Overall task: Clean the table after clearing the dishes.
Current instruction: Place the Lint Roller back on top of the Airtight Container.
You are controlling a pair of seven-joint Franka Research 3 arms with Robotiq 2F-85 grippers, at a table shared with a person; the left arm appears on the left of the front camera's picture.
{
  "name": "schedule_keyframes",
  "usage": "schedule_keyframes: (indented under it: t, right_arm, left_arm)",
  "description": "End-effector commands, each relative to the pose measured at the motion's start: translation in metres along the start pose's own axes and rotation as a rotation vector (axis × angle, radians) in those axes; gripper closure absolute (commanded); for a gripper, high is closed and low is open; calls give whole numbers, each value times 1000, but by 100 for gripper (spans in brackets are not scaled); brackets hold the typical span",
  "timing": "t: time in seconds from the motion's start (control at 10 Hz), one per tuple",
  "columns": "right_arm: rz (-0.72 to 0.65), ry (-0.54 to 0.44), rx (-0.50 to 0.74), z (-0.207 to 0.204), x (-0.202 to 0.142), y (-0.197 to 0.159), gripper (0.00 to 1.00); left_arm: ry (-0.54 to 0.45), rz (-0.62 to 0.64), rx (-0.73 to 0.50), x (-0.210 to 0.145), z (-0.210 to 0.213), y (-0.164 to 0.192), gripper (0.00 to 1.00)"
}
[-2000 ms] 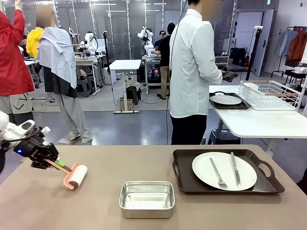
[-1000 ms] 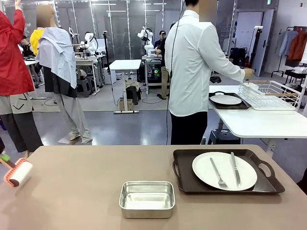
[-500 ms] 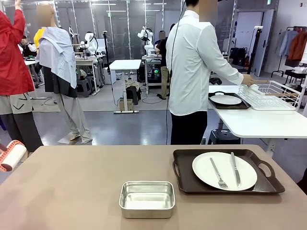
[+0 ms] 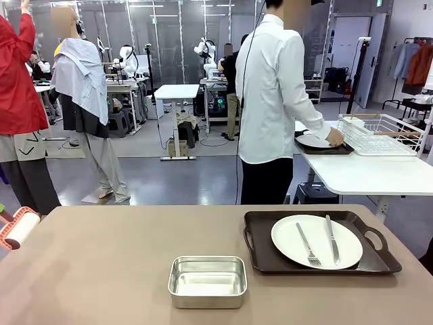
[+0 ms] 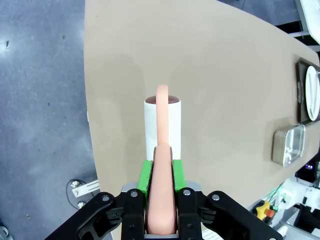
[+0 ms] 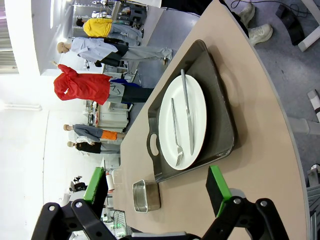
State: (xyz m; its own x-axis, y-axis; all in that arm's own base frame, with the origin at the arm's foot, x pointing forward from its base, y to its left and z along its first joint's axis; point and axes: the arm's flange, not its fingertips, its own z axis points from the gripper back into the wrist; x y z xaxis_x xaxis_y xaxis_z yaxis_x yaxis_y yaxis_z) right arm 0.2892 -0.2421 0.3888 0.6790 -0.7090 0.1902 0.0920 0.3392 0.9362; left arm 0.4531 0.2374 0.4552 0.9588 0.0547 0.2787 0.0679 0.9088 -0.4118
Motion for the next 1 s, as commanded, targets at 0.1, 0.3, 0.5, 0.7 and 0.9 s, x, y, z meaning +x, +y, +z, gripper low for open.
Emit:
schedule_keyframes:
  t: [0.1, 0.3, 0.5, 0.7, 0.9]
  right_arm:
    - [-3, -4, 11, 1, 0, 2, 0]
    - [-3, -4, 11, 1, 0, 2, 0]
    - [-3, -4, 11, 1, 0, 2, 0]
    - [-3, -4, 11, 1, 0, 2, 0]
    - [-3, -4, 11, 1, 0, 2, 0]
  left_arm:
    - [-9, -3, 8, 1, 6, 0, 79]
    - [-9, -3, 8, 1, 6, 0, 79]
    - [-3, -2, 2, 1, 2, 0, 79]
    - [-45, -307, -68, 33, 22, -95, 79]
    - [-29, -601, -36, 45, 34, -198, 79]
